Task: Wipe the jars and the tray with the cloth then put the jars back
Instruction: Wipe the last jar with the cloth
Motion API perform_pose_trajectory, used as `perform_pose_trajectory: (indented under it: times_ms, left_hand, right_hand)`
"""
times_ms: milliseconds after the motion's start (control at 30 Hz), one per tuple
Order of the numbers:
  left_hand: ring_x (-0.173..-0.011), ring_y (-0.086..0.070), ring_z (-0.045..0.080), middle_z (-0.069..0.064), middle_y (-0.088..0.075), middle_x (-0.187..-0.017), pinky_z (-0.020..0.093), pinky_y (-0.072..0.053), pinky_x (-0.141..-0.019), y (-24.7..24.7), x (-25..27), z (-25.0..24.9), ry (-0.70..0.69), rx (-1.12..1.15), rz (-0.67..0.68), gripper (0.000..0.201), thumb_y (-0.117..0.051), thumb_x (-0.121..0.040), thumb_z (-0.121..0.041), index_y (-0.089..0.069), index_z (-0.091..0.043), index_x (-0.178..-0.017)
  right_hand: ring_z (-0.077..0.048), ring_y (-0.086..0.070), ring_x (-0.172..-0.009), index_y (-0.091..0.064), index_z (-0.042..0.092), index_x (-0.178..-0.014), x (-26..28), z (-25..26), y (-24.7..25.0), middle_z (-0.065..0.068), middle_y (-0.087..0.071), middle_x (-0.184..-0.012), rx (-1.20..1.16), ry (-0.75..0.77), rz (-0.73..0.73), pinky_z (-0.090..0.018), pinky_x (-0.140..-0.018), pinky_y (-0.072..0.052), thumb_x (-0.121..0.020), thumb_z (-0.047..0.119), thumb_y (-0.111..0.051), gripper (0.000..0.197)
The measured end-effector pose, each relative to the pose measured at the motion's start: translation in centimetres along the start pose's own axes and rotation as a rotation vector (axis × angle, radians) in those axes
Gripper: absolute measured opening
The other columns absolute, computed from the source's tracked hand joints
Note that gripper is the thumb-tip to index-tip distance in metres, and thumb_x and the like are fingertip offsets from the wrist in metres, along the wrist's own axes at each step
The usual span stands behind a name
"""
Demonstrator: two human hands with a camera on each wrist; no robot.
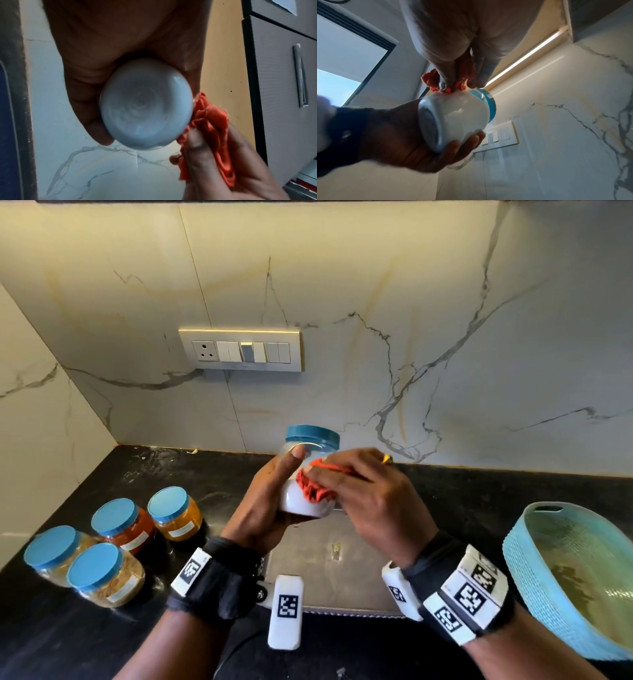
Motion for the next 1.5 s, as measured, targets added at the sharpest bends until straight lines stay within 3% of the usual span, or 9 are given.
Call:
perform_pose_trajectory:
  times_ms: [233, 333, 500, 600, 833, 933, 1033, 1233, 1500]
  left_hand:
    - [-0.136, -0.052, 0.050, 0.029, -0.059, -0.143, 0.069, -0.039, -0.112, -1.0, -0.5, 0.1, -0.031, 0.142, -0.060, 0.078, -0.075, -0.084, -0.063, -0.060, -0.011, -0.142]
    - [-0.117, -0.056, 0.042, 0.028, -0.061, -0.129, 0.052, -0.049, -0.099, -0.3, -0.6, 0.1, -0.041, 0.204, -0.088, 0.085, -0.075, -0.085, -0.062, -0.056, -0.005, -0.144]
    - [-0.110, -0.065, 0.032, 0.024, -0.068, -0.129, 0.052, -0.058, -0.089, -1.3, -0.1, 0.4, -0.035, 0.157, -0.083, 0.070, -0.065, -0.087, -0.060, -0.063, -0.012, -0.138]
    - [-0.114, -0.065, 0.032, 0.025, -0.065, -0.134, 0.057, -0.055, -0.096, -1.9, -0.1, 0.2, -0.057, 0.164, -0.072, 0.065, -0.064, -0.088, -0.058, -0.064, -0.015, -0.137]
    - [-0.113, -0.061, 0.037, 0.028, -0.063, -0.129, 0.052, -0.052, -0.097, -1.1, -0.8, 0.7, -0.025, 0.234, -0.091, 0.072, -0.065, -0.092, -0.058, -0.057, -0.006, -0.142]
    - [-0.105, -0.069, 0.029, 0.022, -0.070, -0.125, 0.047, -0.062, -0.083, -2.2, -0.9, 0.7, -0.033, 0.199, -0.067, 0.061, -0.057, -0.093, -0.053, -0.063, -0.010, -0.136]
    - [-0.110, -0.068, 0.031, 0.023, -0.069, -0.129, 0.054, -0.058, -0.092, -2.8, -1.0, 0.4, -0.050, 0.187, -0.060, 0.057, -0.057, -0.094, -0.051, -0.064, -0.012, -0.135]
    - [-0.092, -0.069, 0.025, 0.021, -0.067, -0.112, 0.039, -0.059, -0.074, -1.8, -1.6, 0.6, -0.048, 0.262, -0.065, 0.066, -0.060, -0.093, -0.053, -0.059, -0.005, -0.138]
    - [-0.097, -0.074, 0.026, 0.019, -0.073, -0.118, 0.038, -0.062, -0.071, -2.3, -1.1, 0.6, -0.101, 0.245, -0.060, 0.063, -0.065, -0.087, -0.054, -0.065, -0.010, -0.133]
  right_hand:
    - [-0.024, -0.063, -0.093, -0.069, 0.014, -0.128, -0.7, 0.1, 0.7, -0.010, -0.063, -0.107, 0.006, -0.094, -0.057, -0.036, -0.085, -0.056, -0.094, 0.010, -0.062, 0.035]
    - [-0.023, -0.065, -0.085, -0.069, 0.013, -0.127, 1.4, 2.3, -0.1, -0.010, -0.063, -0.105, 0.112, -0.009, 0.035, -0.035, -0.074, -0.060, -0.092, 0.008, -0.070, 0.036]
    - [-0.022, -0.062, -0.088, -0.070, 0.017, -0.126, -0.7, -0.4, 0.6, -0.008, -0.063, -0.103, -0.006, -0.144, -0.062, -0.037, -0.081, -0.058, -0.092, 0.016, -0.062, 0.035]
    - [-0.023, -0.062, -0.097, -0.072, 0.015, -0.122, -1.7, -1.4, 0.6, -0.007, -0.064, -0.107, -0.026, -0.219, -0.132, -0.039, -0.084, -0.055, -0.089, 0.009, -0.067, 0.034]
    - [-0.023, -0.063, -0.102, -0.074, 0.014, -0.114, 0.5, 1.1, -0.1, -0.009, -0.064, -0.114, -0.027, -0.027, 0.018, -0.030, -0.092, -0.053, -0.090, 0.006, -0.066, 0.027]
    - [-0.019, -0.063, -0.104, -0.075, 0.014, -0.112, -0.8, -1.5, 0.2, -0.006, -0.065, -0.112, -0.144, -0.185, -0.106, -0.031, -0.095, -0.052, -0.088, 0.007, -0.063, 0.027]
    - [-0.017, -0.063, -0.105, -0.075, 0.012, -0.112, -1.0, -2.6, 0.2, -0.005, -0.066, -0.111, -0.170, -0.337, -0.222, -0.034, -0.094, -0.054, -0.085, 0.005, -0.071, 0.029]
    - [-0.020, -0.063, -0.106, -0.075, 0.013, -0.111, 1.4, 0.0, -0.5, -0.007, -0.064, -0.114, -0.109, -0.152, -0.099, -0.022, -0.099, -0.048, -0.081, 0.001, -0.072, 0.032]
    - [-0.006, -0.072, -0.090, -0.074, 0.013, -0.098, 1.3, -4.3, -1.6, 0.003, -0.076, -0.095, -0.631, -0.692, -0.282, -0.024, -0.081, -0.058, -0.082, 0.008, -0.077, 0.017]
Point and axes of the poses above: each hand's wrist, its own x-axis away from the middle knuckle, its own y-axis out of the back of the hand, z = x × y, the point moved 3 cm from there along -x, towards the middle knuckle
